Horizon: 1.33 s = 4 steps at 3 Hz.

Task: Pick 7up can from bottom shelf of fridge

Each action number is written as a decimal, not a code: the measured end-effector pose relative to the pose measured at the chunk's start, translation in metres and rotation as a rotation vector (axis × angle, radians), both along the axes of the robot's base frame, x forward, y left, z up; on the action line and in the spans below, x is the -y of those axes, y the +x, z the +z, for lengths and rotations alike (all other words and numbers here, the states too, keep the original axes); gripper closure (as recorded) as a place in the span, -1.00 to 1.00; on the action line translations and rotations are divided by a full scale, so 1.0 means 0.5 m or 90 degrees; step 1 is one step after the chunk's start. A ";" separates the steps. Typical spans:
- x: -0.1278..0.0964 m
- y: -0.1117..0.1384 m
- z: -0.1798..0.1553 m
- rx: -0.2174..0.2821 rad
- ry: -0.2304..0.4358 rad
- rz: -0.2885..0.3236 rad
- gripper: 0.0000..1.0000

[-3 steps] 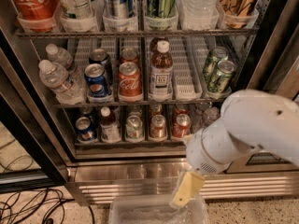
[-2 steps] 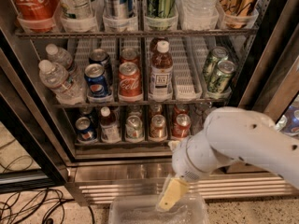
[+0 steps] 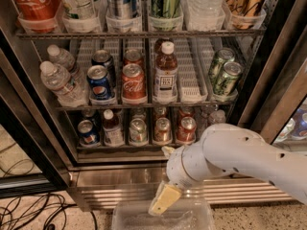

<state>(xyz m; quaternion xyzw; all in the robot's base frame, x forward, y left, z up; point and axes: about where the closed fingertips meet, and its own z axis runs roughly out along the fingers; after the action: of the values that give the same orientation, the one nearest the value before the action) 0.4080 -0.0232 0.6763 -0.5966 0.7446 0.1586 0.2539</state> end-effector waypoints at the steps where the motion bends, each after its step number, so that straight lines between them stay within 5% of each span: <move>1: 0.000 0.000 0.000 0.000 0.000 0.000 -1.00; 4: -0.005 0.003 -0.151 0.085 0.055 -0.099 -1.00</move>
Offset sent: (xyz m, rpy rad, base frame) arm -0.0020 0.0138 -0.0319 0.0917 -0.1600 -0.1098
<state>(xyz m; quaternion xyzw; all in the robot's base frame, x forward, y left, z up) 0.4094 -0.0205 0.6010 -0.5351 0.7624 0.1305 0.3397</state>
